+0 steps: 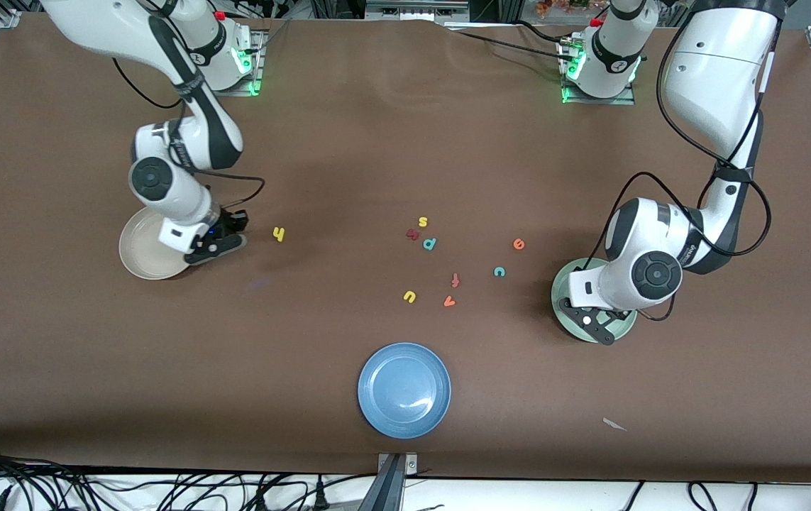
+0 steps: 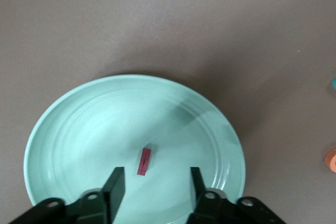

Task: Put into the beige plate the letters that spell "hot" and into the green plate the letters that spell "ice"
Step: 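Place the orange t on the white plate while the left gripper withdraws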

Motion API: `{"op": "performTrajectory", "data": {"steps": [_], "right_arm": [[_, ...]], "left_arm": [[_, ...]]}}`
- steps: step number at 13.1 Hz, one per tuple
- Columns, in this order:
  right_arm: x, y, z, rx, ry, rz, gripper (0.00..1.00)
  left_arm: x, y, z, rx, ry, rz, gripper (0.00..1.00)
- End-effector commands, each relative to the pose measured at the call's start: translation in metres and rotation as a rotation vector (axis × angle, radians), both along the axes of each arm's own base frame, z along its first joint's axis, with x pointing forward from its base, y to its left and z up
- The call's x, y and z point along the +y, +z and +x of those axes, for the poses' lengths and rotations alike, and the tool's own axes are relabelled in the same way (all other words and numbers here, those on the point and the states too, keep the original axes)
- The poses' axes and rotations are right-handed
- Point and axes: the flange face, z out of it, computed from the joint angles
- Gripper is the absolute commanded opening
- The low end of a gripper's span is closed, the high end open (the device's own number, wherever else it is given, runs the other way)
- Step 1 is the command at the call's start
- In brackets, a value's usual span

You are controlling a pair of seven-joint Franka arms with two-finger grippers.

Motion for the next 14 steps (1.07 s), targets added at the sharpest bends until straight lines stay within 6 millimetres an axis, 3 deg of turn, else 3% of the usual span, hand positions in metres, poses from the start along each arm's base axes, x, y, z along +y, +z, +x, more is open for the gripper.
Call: {"op": "performTrajectory", "data": {"steps": [1,3,6,7,9,11,12,13,14], "right_arm": [[-0.04,0.047,0.017,0.037,-0.065,-0.031,0.08],[-0.076,0.057,0.025,0.071,-0.119,-0.052,0.08],[-0.132,0.034,0.024,0.101,-0.179,-0.082,0.08],[-0.139,0.022,0.024,0.102,-0.188,-0.09,0.08],[-0.155,-0.001,0.023,0.103,-0.207,-0.105,0.08],[-0.157,-0.007,0.024,0.095,-0.208,-0.108,0.11],[-0.158,-0.008,0.023,0.096,-0.211,-0.108,0.25],[-0.158,-0.006,0.024,0.093,-0.219,-0.104,0.61],[-0.155,-0.002,0.026,0.085,-0.235,-0.1,0.83]], "left_arm": [[-0.035,0.026,-0.009,-0.002,0.025,0.001,1.0],[-0.06,0.027,-0.016,-0.007,0.115,0.001,1.0],[-0.12,0.023,-0.037,-0.017,0.258,0.024,1.0],[-0.136,0.018,-0.043,-0.022,0.303,0.031,1.0],[-0.149,0.0,-0.045,-0.035,0.404,0.011,0.98],[-0.158,-0.017,-0.048,-0.036,0.466,-0.012,0.87],[-0.161,-0.018,-0.05,-0.035,0.477,-0.01,0.82],[-0.171,-0.023,-0.057,-0.028,0.48,-0.001,0.81],[-0.176,-0.034,-0.062,-0.018,0.488,0.008,0.79]]}}
